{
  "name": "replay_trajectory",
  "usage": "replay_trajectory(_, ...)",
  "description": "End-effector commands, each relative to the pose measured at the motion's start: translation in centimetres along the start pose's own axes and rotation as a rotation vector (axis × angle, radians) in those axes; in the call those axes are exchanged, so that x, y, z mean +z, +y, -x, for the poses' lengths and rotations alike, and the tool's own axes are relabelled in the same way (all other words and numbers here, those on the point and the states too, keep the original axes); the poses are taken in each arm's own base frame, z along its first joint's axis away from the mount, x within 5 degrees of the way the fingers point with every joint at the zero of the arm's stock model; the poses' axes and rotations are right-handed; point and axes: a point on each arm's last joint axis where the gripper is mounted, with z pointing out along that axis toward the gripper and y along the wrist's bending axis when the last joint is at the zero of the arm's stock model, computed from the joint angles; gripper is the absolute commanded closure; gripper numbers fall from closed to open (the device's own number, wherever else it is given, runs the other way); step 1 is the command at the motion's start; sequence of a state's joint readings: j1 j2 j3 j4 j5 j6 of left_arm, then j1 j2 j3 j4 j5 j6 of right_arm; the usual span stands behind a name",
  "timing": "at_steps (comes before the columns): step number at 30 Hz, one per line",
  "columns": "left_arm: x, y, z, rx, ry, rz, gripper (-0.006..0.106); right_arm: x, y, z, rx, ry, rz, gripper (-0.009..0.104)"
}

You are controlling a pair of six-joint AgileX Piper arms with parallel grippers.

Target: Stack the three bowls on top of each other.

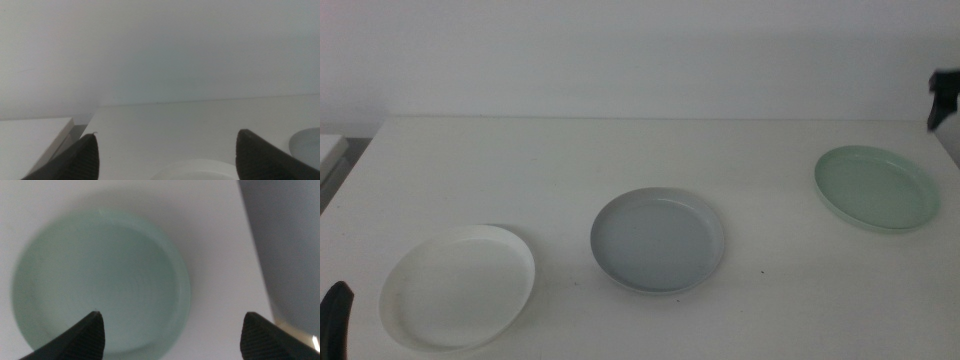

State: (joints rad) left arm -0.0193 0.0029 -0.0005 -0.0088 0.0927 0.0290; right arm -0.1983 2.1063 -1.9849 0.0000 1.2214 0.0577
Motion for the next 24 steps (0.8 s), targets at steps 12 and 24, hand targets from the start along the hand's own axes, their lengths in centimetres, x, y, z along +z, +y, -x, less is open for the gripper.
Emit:
replay_trajectory(12,0.0,0.0,0.1,-0.002,-0.01,0.001,0.007,7.9,-1.2,-1.8,-0.003,0.165,-0.027,0.018)
replay_trajectory(24,0.0,0.0,0.1,-0.002,-0.01,0.001,0.007,11.6,-1.2,-1.9,0.005,0.169,-0.03,0.05)
